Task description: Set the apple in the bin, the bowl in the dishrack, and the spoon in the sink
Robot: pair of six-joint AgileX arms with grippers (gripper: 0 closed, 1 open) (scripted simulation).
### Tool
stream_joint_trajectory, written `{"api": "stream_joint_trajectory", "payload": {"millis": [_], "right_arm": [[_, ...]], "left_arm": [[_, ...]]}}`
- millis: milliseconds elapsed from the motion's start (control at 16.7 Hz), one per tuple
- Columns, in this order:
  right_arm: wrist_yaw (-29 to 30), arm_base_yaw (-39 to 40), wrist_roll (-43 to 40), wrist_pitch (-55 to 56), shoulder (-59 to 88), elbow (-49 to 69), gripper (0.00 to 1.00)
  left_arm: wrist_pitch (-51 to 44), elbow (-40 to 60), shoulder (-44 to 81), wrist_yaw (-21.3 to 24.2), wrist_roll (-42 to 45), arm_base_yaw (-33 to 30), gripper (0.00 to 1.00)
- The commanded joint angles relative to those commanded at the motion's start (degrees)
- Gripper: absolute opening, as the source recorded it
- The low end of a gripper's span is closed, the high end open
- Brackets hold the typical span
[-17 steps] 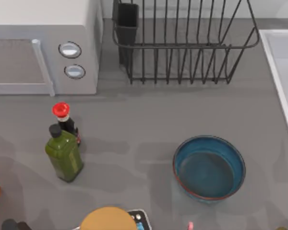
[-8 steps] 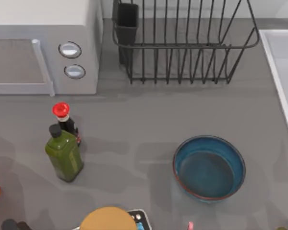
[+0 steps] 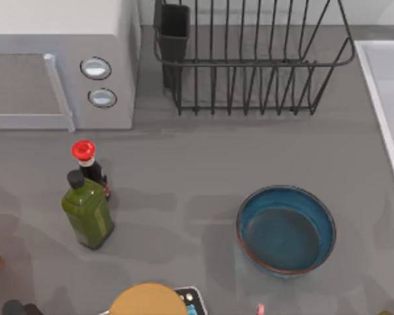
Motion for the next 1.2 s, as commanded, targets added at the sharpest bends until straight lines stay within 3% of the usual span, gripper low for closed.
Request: {"api": "stream_joint_trajectory", "payload": {"millis": [420,660,900,1200], "right_arm": [[0.0,0.0,0.0,0.0,0.0,0.0,1.0],[0.0,0.0,0.0,0.0,0.0,0.0,1.0],[0.0,0.0,0.0,0.0,0.0,0.0,1.0],[0.0,0.0,0.0,0.0,0.0,0.0,1.0]], "left_arm": [[-2.62,2.41,-2.79,1.37,-0.9,-0.02,1.0],[2.01,-1.28,-8.69,1.98,-7.98,-1.78,1.0],[10.39,-8.97,-19.45,2.33,-24.37,-4.81,1.0],[23.26,-22.68,-36.43,2.26,-55.7,-9.85,1.0]]}}
